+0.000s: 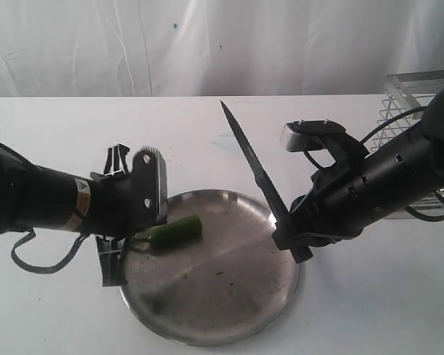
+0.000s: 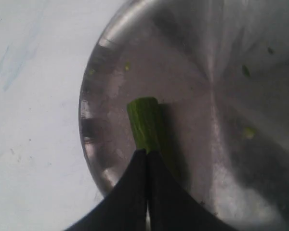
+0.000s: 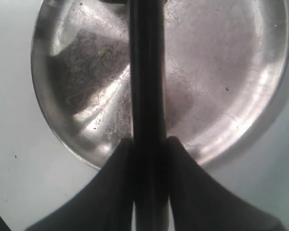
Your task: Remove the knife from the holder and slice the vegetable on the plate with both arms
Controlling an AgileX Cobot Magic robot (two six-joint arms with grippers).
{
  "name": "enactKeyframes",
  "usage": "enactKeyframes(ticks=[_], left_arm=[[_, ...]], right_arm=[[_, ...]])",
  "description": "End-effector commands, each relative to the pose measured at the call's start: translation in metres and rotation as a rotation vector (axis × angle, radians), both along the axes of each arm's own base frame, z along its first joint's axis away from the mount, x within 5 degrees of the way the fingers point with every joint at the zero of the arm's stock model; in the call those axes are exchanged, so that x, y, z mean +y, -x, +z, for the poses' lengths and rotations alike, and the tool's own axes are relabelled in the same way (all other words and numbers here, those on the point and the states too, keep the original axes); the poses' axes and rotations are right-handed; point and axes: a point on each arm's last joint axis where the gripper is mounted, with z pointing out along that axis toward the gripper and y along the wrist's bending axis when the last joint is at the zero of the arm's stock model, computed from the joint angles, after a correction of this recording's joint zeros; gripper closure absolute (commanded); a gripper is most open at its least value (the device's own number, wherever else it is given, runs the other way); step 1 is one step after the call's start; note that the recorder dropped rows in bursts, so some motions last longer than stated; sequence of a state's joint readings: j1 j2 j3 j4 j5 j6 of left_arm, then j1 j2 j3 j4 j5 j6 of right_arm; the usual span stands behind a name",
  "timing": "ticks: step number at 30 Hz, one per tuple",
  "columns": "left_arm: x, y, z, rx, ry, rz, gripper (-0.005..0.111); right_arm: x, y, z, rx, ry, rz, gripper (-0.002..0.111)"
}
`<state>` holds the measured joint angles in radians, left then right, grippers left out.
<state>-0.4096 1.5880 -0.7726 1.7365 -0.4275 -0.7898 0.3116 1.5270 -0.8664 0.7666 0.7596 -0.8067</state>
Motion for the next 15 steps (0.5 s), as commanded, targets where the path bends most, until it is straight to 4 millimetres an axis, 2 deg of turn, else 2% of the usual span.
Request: enactKeyframes(ticks=[1, 2, 4, 5, 6, 10, 13, 15], left_arm=[[-0.013, 0.009, -0.003, -0.178, -0.266, -0.128, 0.107], [-0.016, 0.01, -0.002, -0.187, -0.269, -0.133, 0.107], [-0.023, 0.005, 0.008, -0.171, -0.187, 0.039, 0.107], [-0.023, -0.004, 0.02, -0.153, -0.063, 0.284, 0.107], [-0.023, -0.01, 0.032, -0.171, 0.003, 0.394, 0.107], [-0.034, -0.007, 0.044, -0.095, 0.147, 0.358, 0.107], [-0.037, -0.011, 0.053, -0.021, 0.311, 0.487, 0.107], [-0.038, -0.012, 0.054, -0.056, 0.274, 0.446, 0.107]], right_arm=[[0.0, 0.002, 0.001, -0.005, -0.001, -0.004, 0.108], [0.0, 0.002, 0.001, -0.005, -0.001, -0.004, 0.108], [0.0, 0.002, 0.001, -0.005, -0.001, -0.004, 0.108], [0.0, 0.002, 0.001, -0.005, -0.001, -0.004, 0.108], [0.0, 0.002, 0.001, -0.005, -0.001, -0.004, 0.108], [0.0, 0.002, 0.001, -0.005, -0.002, -0.004, 0.108], [0.0, 0.001, 0.001, -0.004, -0.005, -0.006, 0.108], [0.0, 0.001, 0.001, -0.004, -0.005, -0.006, 0.108]])
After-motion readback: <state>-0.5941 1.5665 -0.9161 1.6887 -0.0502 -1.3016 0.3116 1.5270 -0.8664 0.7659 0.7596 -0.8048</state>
